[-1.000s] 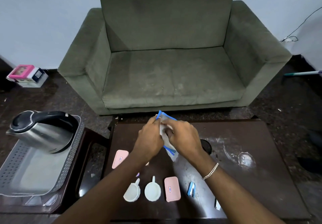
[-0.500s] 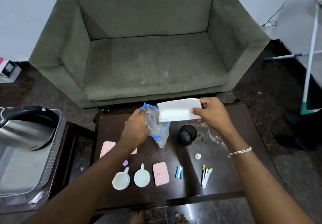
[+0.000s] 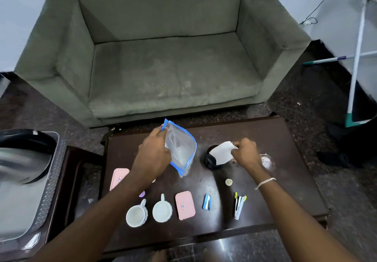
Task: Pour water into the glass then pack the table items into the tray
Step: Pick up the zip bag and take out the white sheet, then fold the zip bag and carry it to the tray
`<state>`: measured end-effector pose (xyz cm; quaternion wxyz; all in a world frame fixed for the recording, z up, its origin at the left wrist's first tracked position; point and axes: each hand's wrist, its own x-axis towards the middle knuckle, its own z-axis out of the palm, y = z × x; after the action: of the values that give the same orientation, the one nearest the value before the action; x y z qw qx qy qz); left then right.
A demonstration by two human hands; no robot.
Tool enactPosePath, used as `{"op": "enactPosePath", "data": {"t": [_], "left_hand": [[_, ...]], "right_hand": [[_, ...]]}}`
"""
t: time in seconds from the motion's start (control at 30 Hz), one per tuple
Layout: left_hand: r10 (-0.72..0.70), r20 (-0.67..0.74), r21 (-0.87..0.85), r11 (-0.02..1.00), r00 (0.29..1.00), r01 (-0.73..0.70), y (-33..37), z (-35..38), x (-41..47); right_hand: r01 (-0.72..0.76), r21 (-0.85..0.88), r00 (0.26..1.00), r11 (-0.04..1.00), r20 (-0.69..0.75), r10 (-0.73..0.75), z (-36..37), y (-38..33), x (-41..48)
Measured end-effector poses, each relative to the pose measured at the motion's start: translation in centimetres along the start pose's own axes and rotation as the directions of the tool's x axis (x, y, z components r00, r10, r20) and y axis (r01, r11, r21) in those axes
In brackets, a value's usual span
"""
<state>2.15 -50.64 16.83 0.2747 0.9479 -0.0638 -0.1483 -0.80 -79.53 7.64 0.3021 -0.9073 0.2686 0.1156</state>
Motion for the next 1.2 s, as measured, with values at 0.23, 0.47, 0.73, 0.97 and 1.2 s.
{"op": "enactPosePath", "data": {"t": [0.23, 0.47, 0.73, 0.97, 1.2], "left_hand": [[0.023, -0.010, -0.040, 0.999, 1.000, -0.023, 0.1, -0.8, -0.4], [-0.050, -0.073, -0.144, 0.989, 0.996, 0.039, 0.0, -1.9, -0.7], [-0.174, -0.224, -0.336, 0.937, 0.959, 0.092, 0.2, -2.2, -1.5], [-0.223, -0.313, -0.639, 0.769, 0.923, -0.031, -2.7, -4.7, -2.9], [-0.026, -0.077, -0.670, 0.742, 0.997, -0.033, -7.9, -4.8, -3.1]], "right_hand": [[-0.088, -0.081, 0.995, 0.993, 0.043, 0.092, 3.7, -0.2, 1.4], [0.256, 0.148, 0.912, 0.955, -0.364, -0.188, 1.4, -3.3, -3.2], [0.757, -0.012, 0.641, 0.653, -0.175, -0.747, 2.9, -11.5, -11.4], [0.680, 0.242, 0.733, 0.692, -0.244, -0.635, 0.7, -13.3, -9.6], [0.515, 0.670, 0.763, 0.534, -0.076, -0.641, -4.5, -15.7, -6.9]]}}
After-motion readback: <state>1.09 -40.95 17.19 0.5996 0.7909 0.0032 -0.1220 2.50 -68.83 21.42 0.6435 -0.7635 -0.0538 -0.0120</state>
